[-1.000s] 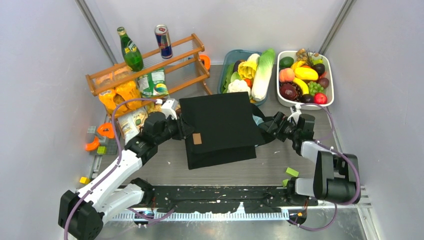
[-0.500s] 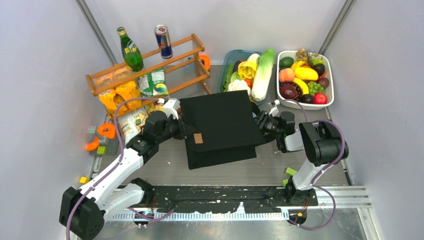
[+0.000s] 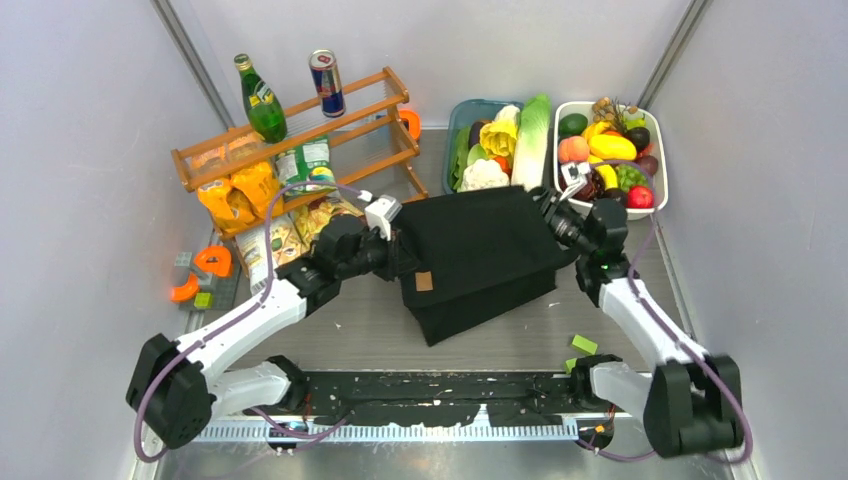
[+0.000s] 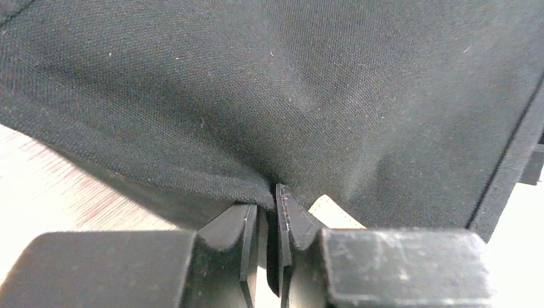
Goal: Untie the knot of the grocery bags and take out the mixed food
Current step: Adjust the takeout bag at the center of the board.
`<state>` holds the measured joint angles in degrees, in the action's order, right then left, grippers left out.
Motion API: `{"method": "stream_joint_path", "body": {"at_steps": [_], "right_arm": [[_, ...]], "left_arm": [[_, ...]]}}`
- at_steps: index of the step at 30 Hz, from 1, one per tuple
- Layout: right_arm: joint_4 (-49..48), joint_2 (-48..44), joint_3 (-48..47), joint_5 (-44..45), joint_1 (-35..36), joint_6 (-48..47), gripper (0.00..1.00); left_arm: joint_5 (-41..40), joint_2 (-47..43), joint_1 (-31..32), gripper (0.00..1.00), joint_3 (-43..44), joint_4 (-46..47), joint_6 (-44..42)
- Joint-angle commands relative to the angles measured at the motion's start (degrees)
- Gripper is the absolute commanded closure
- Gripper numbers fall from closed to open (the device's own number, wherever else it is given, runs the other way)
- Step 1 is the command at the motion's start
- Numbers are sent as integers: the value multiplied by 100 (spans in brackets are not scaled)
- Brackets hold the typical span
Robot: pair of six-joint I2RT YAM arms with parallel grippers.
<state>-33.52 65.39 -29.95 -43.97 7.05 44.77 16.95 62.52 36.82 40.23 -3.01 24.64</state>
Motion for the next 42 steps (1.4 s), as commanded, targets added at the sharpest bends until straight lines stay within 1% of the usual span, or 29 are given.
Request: {"method": "stream_joint_path", "body": {"at_steps": [1,2,6,7,8,9,12,14,15,16,17,18,19,22,24,26,28,30,31,33,37,39,41,42], "right_arm": [[2468,-1016,-1082,85,156,-1568,95],[2909,-1163,-1348,100,163,-1740,95],[4018,-1570,-2017,376,293,-2168,95],[4217,-1611,-2147,634,343,-2277,95],[4649,-1655,-2362,779,462,-2508,95],[4787,-1662,-2516,1062,520,-2680,95],[5086,-1662,-2544,1412,804,-2766,95],[5287,-1633,-2538,1890,1184,-2875,95],[5448,-1588,-2569,2377,1560,-2989,95],[5534,-1563,-2586,2887,1746,-3048,95],[5642,-1489,-2612,3141,2125,-3120,95],[5666,-1452,-2616,3520,2292,-3140,95],[5660,-1364,-2609,3642,2554,-3121,95],[5423,-1182,-2555,3927,2949,-2941,95],[5292,-976,-2571,4259,3280,-2864,95],[5256,-612,-2670,4861,3756,-2835,95],[5250,-329,-2740,5322,3968,-2786,95],[5177,-64,-2818,5637,4297,-2714,95],[5161,21,-2856,5711,4371,-2695,95],[5126,287,-3002,5901,4583,-2649,95],[5119,806,-3400,6129,4946,-2626,93],[5109,985,-3614,6104,5065,-2623,88],[5181,1129,-3895,6117,5179,-2682,71],[5277,1208,-4102,6123,5257,-2709,68]], "left_arm": [[892,403,428,93,757,1764,146],[942,539,528,93,918,1945,148],[1181,1046,861,91,1308,2558,211],[1213,1153,884,91,1285,2679,284],[1222,1217,888,90,1239,2753,355],[1185,1267,888,90,1139,2789,413],[1102,1215,889,87,653,2827,477],[1028,1140,889,78,238,2795,485],[959,1122,891,73,14,2774,439],[841,1122,893,67,-250,2710,394],[667,1130,885,65,-393,2556,314],[482,1137,888,64,-515,2375,231],[260,1128,882,61,-621,2242,170],[-395,942,880,48,-933,1920,111],[-948,570,888,32,-1043,1535,116],[-1535,139,882,22,-1098,1061,107],[-2222,-384,875,11,-1128,545,106],[-2814,-945,859,3,-1104,-111,186],[-3082,-1235,850,1,-1072,-474,227],[-3489,-1839,824,0,-989,-1107,262],[-3836,-3056,793,0,-584,-2158,259],[-3907,-3557,779,0,-316,-2397,258],[-3842,-3910,770,1,-46,-2472,269],[-3776,-4014,764,0,99,-2466,269]]}}
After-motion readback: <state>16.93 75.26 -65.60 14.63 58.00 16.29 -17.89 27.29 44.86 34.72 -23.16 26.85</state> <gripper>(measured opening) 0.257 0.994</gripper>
